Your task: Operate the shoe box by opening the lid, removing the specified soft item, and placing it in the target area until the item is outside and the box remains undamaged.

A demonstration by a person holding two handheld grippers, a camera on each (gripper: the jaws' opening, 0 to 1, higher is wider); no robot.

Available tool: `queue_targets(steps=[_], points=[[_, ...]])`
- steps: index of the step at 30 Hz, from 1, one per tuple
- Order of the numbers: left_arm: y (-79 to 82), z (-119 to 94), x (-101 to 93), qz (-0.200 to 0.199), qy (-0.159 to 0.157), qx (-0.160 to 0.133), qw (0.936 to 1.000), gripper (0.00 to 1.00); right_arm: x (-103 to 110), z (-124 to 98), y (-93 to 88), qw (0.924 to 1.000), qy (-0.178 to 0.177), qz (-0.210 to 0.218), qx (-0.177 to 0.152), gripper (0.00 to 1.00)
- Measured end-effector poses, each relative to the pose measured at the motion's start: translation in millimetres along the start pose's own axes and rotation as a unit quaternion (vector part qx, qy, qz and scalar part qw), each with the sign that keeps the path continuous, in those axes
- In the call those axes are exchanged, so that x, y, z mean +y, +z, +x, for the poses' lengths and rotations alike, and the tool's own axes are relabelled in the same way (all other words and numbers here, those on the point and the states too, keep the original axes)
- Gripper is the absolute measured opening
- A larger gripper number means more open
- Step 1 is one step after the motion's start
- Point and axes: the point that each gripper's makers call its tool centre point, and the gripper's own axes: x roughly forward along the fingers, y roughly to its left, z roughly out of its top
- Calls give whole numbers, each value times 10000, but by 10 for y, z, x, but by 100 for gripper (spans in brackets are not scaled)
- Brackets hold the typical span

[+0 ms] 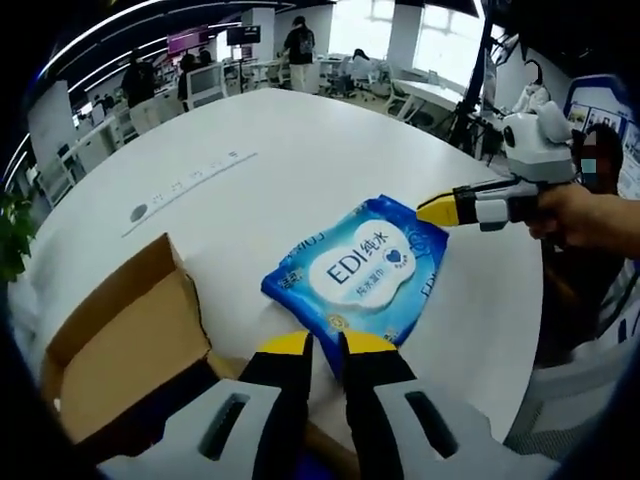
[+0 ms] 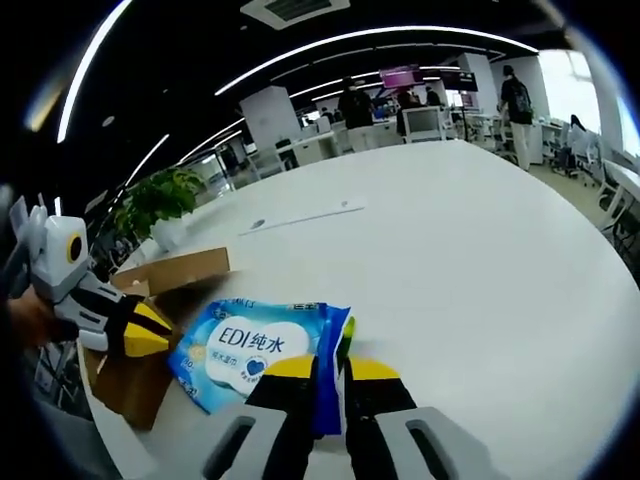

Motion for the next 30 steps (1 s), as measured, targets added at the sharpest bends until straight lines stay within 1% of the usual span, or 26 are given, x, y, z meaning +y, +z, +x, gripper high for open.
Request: queue_targets(steps=[3, 7, 10, 15, 18, 22, 28, 30], points=[[27, -55, -6, -26, -33, -65, 10000, 12, 14, -38, 15, 10000, 8, -29, -16, 8], [59, -117, -18, 12, -53, -165, 9998, 17, 69, -104, 42, 9999, 43, -142, -36, 10], [71, -173, -21, 37, -50, -216, 9997, 21, 104, -146, 49, 9996, 68, -261, -20, 13], [95, -284, -42, 58, -103, -329, 9994, 25, 196, -231, 78, 9987, 137, -481, -28, 15], [106, -362, -51, 71, -139, -407, 9990, 29, 265, -274, 91, 9981, 204, -586, -39, 16], [115, -460, -49, 69, -166, -508, 9985, 32, 389, -328, 100, 9958, 322, -854, -14, 19], [91, -603, 7, 79, -152, -607, 9980, 37, 586, -409, 116, 9907, 525, -1258, 52, 24], [76, -645, 28, 60, -144, -631, 9979, 38, 644, -426, 124, 9894, 572, -1335, 69, 26]])
